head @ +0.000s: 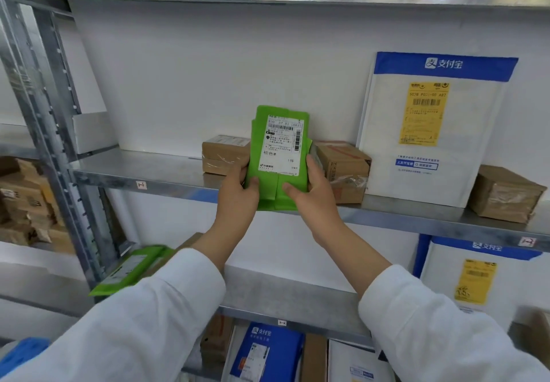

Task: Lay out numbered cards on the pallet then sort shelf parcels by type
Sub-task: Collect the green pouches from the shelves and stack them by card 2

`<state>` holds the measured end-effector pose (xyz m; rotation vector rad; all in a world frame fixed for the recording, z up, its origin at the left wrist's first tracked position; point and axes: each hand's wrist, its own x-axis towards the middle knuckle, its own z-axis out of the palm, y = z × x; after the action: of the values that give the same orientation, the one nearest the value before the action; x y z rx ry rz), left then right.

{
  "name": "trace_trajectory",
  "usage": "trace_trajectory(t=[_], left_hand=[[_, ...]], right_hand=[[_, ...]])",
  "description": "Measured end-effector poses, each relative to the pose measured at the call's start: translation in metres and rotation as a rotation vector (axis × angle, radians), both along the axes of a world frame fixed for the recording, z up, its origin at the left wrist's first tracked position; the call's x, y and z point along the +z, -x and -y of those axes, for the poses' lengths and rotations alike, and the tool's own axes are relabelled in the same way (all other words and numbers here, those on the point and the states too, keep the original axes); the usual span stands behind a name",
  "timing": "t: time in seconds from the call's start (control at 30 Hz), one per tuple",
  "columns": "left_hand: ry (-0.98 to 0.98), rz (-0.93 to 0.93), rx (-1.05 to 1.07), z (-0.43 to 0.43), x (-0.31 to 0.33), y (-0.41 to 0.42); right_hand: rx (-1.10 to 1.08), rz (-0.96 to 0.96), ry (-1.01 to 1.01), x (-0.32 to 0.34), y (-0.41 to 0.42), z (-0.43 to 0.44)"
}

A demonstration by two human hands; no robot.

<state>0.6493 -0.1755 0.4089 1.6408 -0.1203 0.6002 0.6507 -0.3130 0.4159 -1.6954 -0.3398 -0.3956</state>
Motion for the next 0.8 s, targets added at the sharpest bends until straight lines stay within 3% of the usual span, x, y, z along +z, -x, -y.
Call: trace_trajectory(t=[0.17,0.33,0.53,0.8], left_hand=[[0.034,0.061,-0.031,-0.022,-0.027,0.055],[0.24,-0.023,-0.071,-0.051,-0.073,0.122],[0.349,-0.085,0.05,-0.084,-0.127,0.189],[0.399,-0.161,0.235,-0.098,-0.163,0.258]], right_hand=[[0.121,-0.003,-0.082,-0.024,0.043,-0.012],[0.191,-0.054,-0.067,-0.071,0.092,-0.034],[0.278,-0.175,-0.027,-0.133,0.145,-0.074],[0.454,-0.26,0.006,-0.163,0.188,-0.097]])
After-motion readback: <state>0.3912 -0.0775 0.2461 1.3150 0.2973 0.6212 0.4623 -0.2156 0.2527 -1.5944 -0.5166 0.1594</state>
